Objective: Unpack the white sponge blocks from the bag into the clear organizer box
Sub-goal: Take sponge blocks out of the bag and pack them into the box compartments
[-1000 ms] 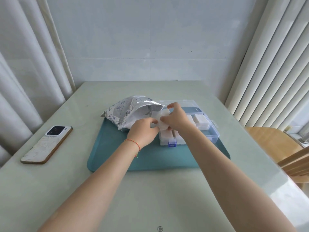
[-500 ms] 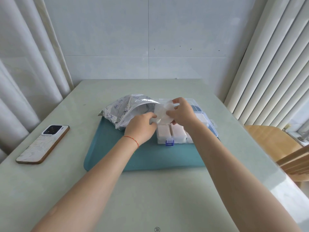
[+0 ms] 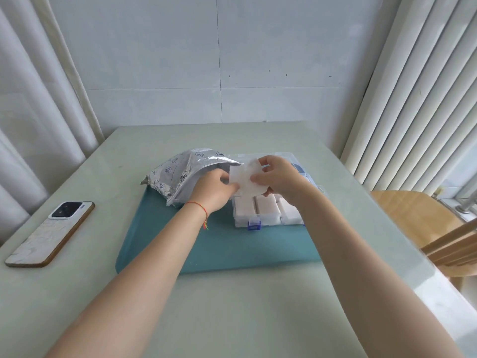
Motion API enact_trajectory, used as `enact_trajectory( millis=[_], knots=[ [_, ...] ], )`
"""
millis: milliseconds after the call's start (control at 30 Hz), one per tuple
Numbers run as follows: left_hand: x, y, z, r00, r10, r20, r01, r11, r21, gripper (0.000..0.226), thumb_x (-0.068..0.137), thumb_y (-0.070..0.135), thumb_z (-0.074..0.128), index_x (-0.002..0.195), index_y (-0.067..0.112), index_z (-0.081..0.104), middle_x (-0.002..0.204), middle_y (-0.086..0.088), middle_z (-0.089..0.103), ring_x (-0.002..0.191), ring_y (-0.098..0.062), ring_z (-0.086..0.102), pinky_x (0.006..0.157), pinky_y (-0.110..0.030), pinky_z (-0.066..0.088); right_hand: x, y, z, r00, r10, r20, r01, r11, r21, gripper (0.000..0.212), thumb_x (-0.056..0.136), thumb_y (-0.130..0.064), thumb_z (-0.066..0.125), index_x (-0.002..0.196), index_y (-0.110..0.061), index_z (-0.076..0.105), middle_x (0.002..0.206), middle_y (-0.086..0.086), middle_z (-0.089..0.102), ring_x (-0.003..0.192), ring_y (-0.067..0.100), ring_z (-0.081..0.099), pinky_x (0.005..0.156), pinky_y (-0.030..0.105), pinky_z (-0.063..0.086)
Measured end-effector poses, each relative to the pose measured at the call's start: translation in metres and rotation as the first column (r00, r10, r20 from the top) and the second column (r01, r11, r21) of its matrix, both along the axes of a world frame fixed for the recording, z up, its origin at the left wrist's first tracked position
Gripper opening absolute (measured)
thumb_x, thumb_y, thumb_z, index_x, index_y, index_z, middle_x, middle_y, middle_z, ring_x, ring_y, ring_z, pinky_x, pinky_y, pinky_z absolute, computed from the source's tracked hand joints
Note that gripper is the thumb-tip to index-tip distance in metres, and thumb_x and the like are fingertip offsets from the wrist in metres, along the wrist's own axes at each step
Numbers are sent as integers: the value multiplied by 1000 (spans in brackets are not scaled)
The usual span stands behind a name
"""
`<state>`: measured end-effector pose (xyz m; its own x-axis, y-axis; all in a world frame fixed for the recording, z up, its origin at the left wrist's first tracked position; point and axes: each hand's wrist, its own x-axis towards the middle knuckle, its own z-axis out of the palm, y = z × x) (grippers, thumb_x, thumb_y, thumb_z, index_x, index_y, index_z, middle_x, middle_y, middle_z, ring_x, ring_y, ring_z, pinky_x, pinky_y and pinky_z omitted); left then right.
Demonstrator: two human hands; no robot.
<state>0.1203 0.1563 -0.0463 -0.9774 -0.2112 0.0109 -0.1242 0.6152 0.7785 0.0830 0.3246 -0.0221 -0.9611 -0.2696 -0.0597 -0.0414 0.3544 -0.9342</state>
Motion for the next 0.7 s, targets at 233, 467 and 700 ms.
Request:
enact_trajectory(
  millis=[233, 467, 700],
  knots=[
    [-2, 6, 3, 987, 77, -139, -55, 986, 160, 18, 82, 29, 72, 73, 16, 63, 57, 7, 49, 56, -16, 45, 56, -28, 32, -14, 11, 13, 988, 154, 18, -151, 984, -95, 22, 89, 2, 62, 110, -6, 61, 82, 7, 61, 63, 18, 56, 53, 25, 45],
    [-5, 23, 24, 959, 84, -269, -15, 968, 250, 23, 81, 31, 74, 65, 23, 60, 51, 13, 53, 53, -8, 46, 59, -24, 37, -27, 32, 22, 986, 163, 27, -152, 958, -244, 29, 91, 7, 57, 116, -6, 58, 97, 14, 62, 77, 22, 62, 63, 26, 53],
    [-11, 33, 33, 976, 20, -219, 92, 869, 487, 23, 92, 19, 66, 83, -2, 62, 63, 1, 46, 60, -15, 45, 50, -26, 48, -35, 51, 25, 996, -33, -89, 11, 971, -238, 62, 87, 8, 58, 125, -39, 45, 86, 14, 59, 69, 24, 59, 58, 29, 52]
  ],
)
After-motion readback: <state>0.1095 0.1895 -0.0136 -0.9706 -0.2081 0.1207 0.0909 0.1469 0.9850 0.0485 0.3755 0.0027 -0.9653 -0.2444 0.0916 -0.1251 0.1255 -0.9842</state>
